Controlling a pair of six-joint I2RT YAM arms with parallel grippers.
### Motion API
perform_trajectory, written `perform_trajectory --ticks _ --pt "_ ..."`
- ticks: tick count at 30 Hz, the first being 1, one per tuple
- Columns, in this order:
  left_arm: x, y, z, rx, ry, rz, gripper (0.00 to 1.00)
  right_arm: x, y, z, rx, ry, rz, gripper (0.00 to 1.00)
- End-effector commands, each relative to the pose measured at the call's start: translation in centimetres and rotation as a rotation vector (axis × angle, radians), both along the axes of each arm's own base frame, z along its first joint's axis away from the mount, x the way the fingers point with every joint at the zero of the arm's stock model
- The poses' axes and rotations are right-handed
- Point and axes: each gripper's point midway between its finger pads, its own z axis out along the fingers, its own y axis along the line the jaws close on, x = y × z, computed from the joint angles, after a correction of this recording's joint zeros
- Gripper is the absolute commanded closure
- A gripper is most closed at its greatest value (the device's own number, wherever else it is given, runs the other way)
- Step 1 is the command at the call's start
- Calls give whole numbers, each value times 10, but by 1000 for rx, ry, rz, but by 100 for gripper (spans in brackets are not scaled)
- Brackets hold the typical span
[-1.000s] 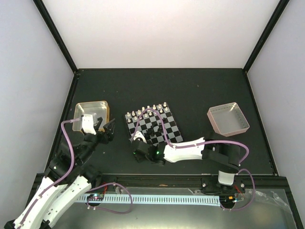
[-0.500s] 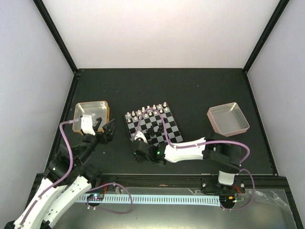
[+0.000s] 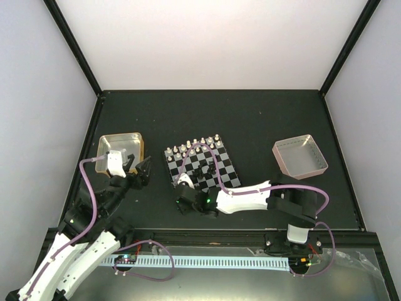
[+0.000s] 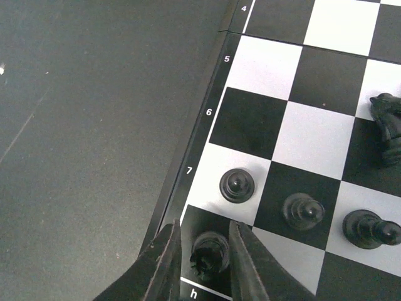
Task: Set up the chess pieces on the board
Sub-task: Place the chess piece on the chessboard, then pick up the chess piece from the chessboard.
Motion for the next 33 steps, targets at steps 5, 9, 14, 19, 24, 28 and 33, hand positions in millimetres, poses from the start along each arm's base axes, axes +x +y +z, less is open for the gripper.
perform_trajectory --ticks 5,9,14,19,24,28,33 --pt "2 -1 -6 18 25 -2 25 4 2 52 93 -26 -39 65" --pt "4 -3 -10 26 41 -6 24 10 -4 85 157 -33 -59 58" --pt "6 -14 -16 28 74 -50 22 42 -50 103 192 22 -214 58" --pt "11 -47 -30 3 128 -187 20 83 -114 85 184 138 -401 58" --pt "26 -63 -45 -6 191 -207 21 104 -146 58 109 188 -469 58" --pt "38 -70 -52 4 221 -203 22 109 -146 44 32 214 -435 60" --pt "46 -72 -52 25 212 -191 27 115 -132 34 -34 240 -380 64"
